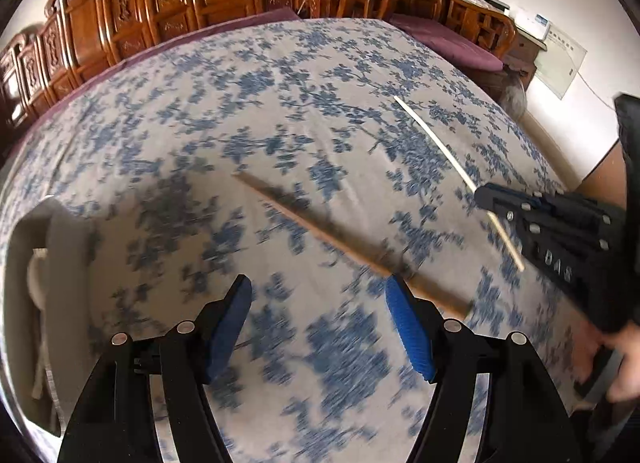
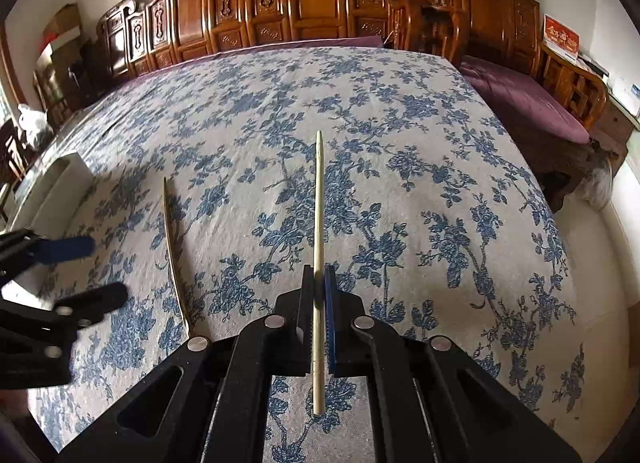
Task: Organize utensils
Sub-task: 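Move the right tool to the wooden chopsticks and grasp one, then grasp the other wooden chopstick with the left tool while the right holds its chopstick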
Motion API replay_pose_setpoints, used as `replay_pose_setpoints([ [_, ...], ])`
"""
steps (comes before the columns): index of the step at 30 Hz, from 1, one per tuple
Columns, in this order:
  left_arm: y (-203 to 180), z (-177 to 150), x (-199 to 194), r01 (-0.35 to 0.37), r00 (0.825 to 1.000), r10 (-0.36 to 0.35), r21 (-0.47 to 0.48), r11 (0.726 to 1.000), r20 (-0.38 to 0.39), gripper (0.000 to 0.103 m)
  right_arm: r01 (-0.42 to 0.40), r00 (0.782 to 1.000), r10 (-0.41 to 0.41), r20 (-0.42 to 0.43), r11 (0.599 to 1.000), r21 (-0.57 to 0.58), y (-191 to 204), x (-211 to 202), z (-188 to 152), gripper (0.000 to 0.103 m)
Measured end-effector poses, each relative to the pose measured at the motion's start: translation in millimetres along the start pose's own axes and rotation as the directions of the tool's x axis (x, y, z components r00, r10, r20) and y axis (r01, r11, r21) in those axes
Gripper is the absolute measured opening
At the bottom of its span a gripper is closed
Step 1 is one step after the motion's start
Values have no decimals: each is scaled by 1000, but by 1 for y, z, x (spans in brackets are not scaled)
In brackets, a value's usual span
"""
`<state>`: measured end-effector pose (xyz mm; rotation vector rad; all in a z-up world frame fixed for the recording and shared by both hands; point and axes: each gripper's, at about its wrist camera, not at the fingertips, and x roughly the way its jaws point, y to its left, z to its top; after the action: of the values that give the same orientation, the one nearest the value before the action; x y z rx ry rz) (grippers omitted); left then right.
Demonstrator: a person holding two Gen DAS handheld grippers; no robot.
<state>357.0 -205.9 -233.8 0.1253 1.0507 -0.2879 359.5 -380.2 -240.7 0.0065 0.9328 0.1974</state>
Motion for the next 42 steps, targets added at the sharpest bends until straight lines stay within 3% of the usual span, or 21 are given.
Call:
replay_pose_setpoints([
  [4,-17,8,10,1,1000,-1,9,1000,-6,66,-9,1000,8,13,1000,22,-5,-2,3,6],
  [11,-31,10,37,-73,995,77,61,995,-58,67,0,1000,-1,21,1000,21,-7,-4,4,6],
  [16,-22,4,33,-56,996,59,59,997,-60,66,-9,1000,9,25,1000,18,-5,-5,6,6],
  [17,-18,2,32,-29,997,32,43,999,-67,60,-10,1000,10,24,1000,16,-3,-5,6,6],
  [26,11,-19,16,-25,998,27,27,999,-62,9,-6,1000,6,22,1000,-29,13,-6,8,6],
  [42,52,-37,-6,-25,998,25,-1,1000,-58,5,-26,1000,27,8,993,-119,47,-4,7,6],
])
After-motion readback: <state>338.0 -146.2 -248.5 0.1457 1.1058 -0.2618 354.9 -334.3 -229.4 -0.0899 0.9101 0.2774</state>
